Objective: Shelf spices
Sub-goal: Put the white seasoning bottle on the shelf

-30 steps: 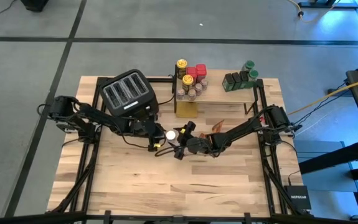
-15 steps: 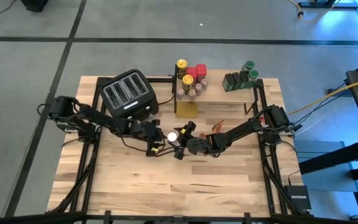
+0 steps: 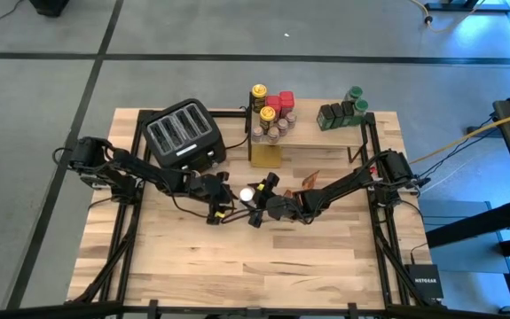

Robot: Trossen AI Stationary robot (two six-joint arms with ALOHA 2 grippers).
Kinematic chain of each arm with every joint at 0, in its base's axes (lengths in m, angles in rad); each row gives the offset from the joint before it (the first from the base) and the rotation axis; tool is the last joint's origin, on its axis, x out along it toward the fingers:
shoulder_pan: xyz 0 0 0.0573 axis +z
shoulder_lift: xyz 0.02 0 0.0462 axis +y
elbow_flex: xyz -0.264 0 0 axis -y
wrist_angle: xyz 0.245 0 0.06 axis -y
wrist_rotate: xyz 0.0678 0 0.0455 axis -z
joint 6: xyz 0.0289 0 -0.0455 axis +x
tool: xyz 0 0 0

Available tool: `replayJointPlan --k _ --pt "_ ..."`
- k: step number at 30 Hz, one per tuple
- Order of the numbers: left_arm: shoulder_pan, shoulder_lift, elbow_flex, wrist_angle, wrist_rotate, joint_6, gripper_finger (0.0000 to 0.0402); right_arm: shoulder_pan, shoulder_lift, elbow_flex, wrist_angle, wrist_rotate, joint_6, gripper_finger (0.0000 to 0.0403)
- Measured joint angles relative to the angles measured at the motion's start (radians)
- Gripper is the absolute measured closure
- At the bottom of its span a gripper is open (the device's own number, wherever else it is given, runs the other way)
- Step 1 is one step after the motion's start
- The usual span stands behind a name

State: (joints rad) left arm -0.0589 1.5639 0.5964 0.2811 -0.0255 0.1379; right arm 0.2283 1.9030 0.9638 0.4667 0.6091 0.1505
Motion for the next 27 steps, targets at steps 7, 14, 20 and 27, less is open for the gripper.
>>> replayJointPlan --k 7,14,20,27 --pt "0.001 0.0 0.0 -0.002 0.0 -0.004 0.0249 -0.002 0.0 0.0 -0.005 -0.024 0.002 0.018" --pt "0.001 0.0 0.0 -0.002 0.0 -0.007 0.0249 -0.015 0.0 0.001 -0.027 -0.054 0.06 0.0161" --pt "0.001 0.0 0.0 -0.003 -0.001 -0.007 0.0249 -0.021 0.0 0.001 -0.044 -0.073 0.063 0.0172" --pt "0.001 0.0 0.0 -0.01 -0.001 -0.007 0.0249 -0.013 -0.002 0.0 -0.044 -0.018 0.024 0.0191"
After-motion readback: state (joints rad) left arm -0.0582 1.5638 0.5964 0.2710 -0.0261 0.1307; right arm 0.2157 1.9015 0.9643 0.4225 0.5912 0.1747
